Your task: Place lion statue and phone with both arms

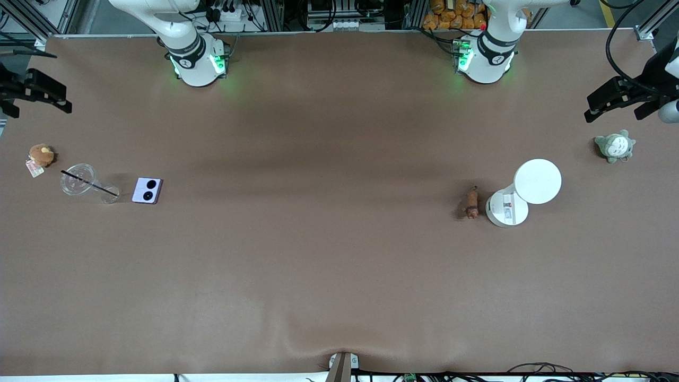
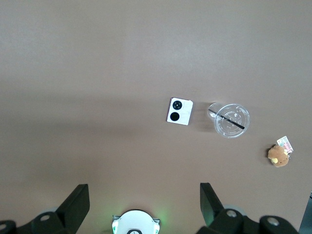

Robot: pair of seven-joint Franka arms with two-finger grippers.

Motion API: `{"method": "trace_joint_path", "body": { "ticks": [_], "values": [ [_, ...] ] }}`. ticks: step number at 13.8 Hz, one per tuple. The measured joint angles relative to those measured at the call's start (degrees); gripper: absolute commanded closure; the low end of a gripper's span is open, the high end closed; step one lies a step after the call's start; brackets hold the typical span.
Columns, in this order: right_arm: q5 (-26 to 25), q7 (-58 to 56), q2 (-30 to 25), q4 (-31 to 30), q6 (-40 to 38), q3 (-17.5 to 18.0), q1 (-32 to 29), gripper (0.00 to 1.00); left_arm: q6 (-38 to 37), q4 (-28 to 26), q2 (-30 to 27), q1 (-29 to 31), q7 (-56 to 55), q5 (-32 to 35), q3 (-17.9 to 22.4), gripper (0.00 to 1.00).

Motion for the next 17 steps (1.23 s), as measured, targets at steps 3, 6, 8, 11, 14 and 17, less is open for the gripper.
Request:
{"method": "trace_joint_path", "body": {
  "ticks": [3, 6, 8, 11, 14, 17],
  "values": [
    [0.0, -2.65, -0.5, -1.49, 1.97, 0.15, 0.06, 0.0, -0.48, 0.01, -0.29, -0.01, 0.0, 0.0, 0.0, 0.0],
    [0.0, -3.76, -0.35, -1.71, 2.97, 0.24, 0.11, 0.0, -0.53, 0.68, -0.37, 0.02, 0.0, 0.0, 0.07, 0.0],
    [0.0, -4.0, -0.27, -1.71, 3.02, 0.26, 0.12, 0.0, -0.53, 0.87, -0.37, 0.01, 0.0, 0.0, 0.12, 0.0],
    [0.06, -4.09, -0.2, -1.71, 3.08, 0.31, 0.13, 0.0, -0.78, 0.86, -0.35, -0.2, 0.0, 0.0, -0.08, 0.0],
    [0.15, -4.09, -0.09, -1.76, 3.69, 0.35, 0.15, 0.0, -1.59, 0.86, -0.35, -0.27, 0.0, 0.0, -0.55, 0.0],
    [2.42, -3.49, -0.02, -1.98, 4.46, 0.33, 0.15, 0.0, -1.93, 0.87, -0.35, -0.28, 0.0, 0.0, -0.71, 0.0]
  ]
}}
